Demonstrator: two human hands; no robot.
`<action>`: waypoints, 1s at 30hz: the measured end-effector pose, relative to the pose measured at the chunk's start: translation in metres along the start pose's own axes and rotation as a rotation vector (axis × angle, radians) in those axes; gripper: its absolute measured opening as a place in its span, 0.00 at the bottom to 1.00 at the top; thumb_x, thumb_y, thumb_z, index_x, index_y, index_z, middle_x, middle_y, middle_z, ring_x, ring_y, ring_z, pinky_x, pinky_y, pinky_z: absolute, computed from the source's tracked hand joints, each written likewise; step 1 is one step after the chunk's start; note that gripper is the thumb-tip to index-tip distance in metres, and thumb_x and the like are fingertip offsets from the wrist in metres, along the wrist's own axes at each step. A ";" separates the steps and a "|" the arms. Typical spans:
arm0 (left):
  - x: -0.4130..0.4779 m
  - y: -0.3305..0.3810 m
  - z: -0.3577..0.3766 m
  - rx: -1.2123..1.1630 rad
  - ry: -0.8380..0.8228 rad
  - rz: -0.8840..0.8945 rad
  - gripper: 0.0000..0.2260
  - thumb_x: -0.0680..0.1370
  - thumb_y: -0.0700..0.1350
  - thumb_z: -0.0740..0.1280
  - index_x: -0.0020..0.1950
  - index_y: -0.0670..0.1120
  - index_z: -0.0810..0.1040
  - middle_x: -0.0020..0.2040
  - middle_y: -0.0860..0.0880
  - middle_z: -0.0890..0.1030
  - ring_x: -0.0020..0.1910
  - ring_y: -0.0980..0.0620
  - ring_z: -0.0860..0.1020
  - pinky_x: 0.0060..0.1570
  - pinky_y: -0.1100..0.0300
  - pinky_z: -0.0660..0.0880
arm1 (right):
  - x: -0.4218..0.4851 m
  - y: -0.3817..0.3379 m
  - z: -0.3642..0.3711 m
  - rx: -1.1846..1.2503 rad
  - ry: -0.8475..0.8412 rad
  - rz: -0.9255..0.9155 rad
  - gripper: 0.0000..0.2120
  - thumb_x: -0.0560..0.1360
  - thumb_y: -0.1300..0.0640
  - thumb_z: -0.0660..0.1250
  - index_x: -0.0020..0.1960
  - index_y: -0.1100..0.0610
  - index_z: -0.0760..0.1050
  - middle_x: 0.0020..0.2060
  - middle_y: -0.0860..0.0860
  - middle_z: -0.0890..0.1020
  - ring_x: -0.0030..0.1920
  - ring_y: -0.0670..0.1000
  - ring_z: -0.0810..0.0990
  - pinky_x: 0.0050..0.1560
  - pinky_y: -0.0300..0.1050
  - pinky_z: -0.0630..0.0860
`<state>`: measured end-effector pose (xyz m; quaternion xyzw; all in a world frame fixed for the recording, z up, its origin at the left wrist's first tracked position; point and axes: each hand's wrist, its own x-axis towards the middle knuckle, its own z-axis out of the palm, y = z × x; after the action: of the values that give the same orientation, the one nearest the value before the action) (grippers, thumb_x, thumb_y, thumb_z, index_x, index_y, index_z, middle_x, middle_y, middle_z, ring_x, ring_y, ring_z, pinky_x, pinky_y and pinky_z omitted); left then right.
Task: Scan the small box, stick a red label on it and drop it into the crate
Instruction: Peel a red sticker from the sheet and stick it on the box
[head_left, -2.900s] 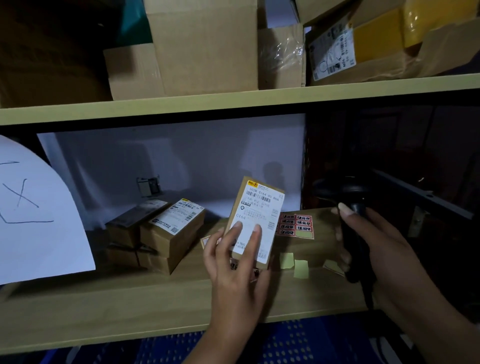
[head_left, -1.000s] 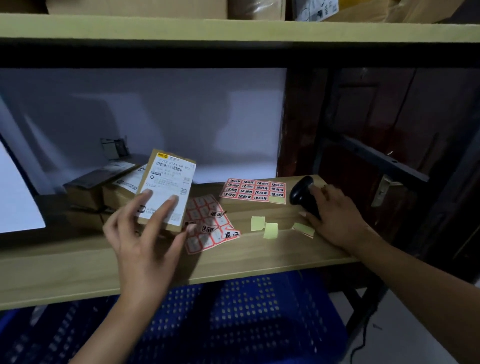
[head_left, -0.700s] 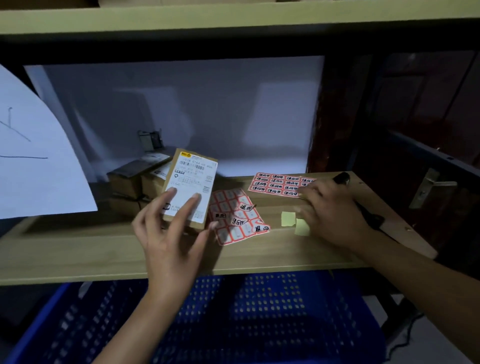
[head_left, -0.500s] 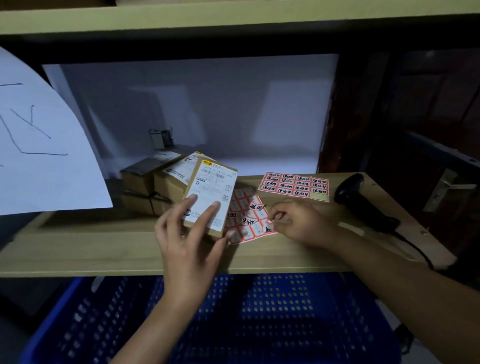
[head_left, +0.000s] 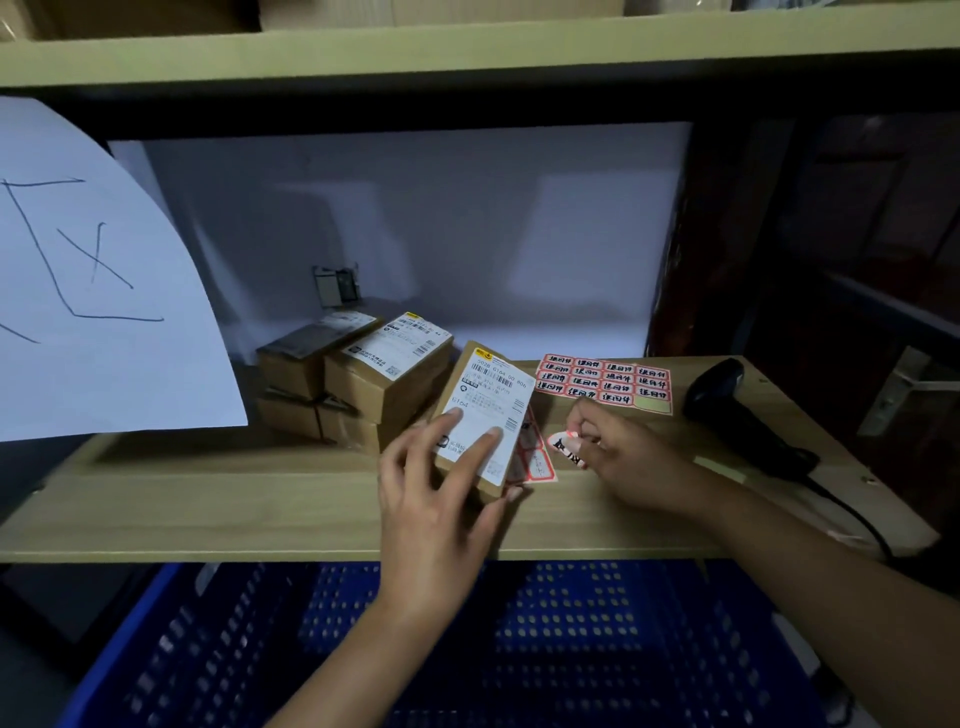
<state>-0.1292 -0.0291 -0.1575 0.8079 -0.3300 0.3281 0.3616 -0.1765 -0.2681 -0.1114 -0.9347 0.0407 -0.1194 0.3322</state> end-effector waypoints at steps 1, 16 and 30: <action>0.000 0.000 0.001 0.000 0.011 -0.002 0.22 0.77 0.59 0.73 0.71 0.57 0.80 0.76 0.50 0.72 0.71 0.44 0.68 0.70 0.44 0.73 | -0.002 -0.009 -0.005 0.046 0.062 -0.017 0.05 0.82 0.54 0.65 0.47 0.48 0.73 0.40 0.51 0.85 0.43 0.54 0.85 0.50 0.63 0.82; 0.004 0.012 -0.003 -0.080 0.227 -0.025 0.34 0.70 0.45 0.82 0.75 0.46 0.76 0.73 0.46 0.75 0.70 0.42 0.73 0.76 0.64 0.61 | 0.001 -0.127 -0.012 0.160 0.189 -0.004 0.20 0.64 0.48 0.84 0.45 0.54 0.76 0.33 0.49 0.84 0.33 0.50 0.83 0.39 0.53 0.81; 0.015 0.010 -0.028 -0.001 0.156 0.103 0.36 0.74 0.64 0.76 0.75 0.45 0.74 0.76 0.44 0.72 0.68 0.45 0.75 0.74 0.61 0.66 | -0.024 -0.116 0.007 0.914 0.100 0.268 0.29 0.74 0.63 0.77 0.66 0.56 0.64 0.48 0.59 0.90 0.46 0.55 0.91 0.42 0.49 0.86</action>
<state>-0.1365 -0.0160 -0.1271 0.7616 -0.3420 0.4081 0.3694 -0.1987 -0.1699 -0.0482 -0.6727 0.1201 -0.1258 0.7192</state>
